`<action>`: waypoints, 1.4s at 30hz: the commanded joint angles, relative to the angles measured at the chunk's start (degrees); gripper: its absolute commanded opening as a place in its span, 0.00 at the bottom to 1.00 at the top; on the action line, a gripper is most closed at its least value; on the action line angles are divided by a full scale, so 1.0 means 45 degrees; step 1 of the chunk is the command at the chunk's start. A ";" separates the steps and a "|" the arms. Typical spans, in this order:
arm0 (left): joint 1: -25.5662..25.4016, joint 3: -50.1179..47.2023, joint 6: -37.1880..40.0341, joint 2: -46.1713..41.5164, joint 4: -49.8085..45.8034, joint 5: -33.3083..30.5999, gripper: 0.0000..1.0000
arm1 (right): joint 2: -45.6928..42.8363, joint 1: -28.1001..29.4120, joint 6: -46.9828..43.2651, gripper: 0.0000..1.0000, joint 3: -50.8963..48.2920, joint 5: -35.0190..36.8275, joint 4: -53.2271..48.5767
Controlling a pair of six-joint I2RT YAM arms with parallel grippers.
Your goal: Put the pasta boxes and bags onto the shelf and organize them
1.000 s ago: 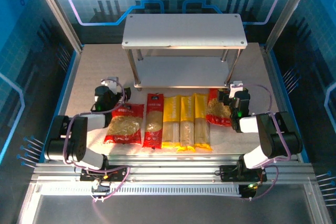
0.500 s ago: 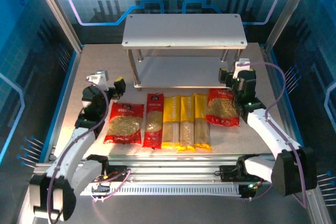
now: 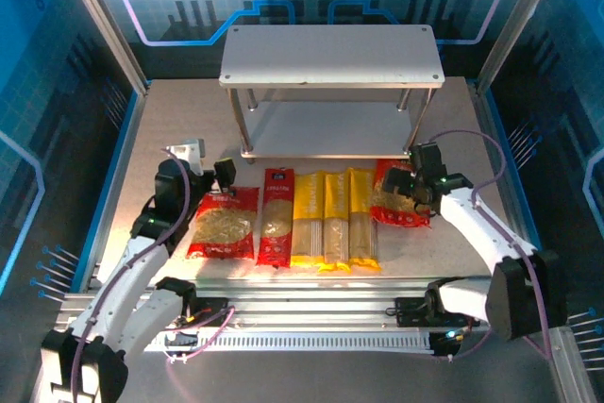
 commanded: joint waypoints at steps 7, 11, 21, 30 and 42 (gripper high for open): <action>-0.0087 0.0169 -0.0341 0.0108 -0.0225 0.0236 0.79 | 0.1839 -0.0323 0.0171 1.00 0.0893 0.0313 -0.0786; -0.0087 0.0088 -0.0340 0.0123 -0.0035 0.0276 0.79 | 0.2310 -0.0660 0.0132 1.00 0.0877 0.0308 -0.0535; -0.0087 0.0012 -0.0418 0.0400 0.0282 0.0316 0.79 | 0.4003 -0.0892 -0.0005 1.00 0.1168 -0.0525 0.0184; -0.0088 0.0003 -0.0448 0.0415 0.0304 0.0208 0.78 | 0.4418 -0.0936 -0.0580 0.83 0.1415 -0.0588 0.0021; -0.0087 -0.0012 -0.0496 0.0359 0.0216 0.0215 0.76 | 0.4189 -0.1057 -0.0978 0.32 0.1325 -0.1297 -0.0240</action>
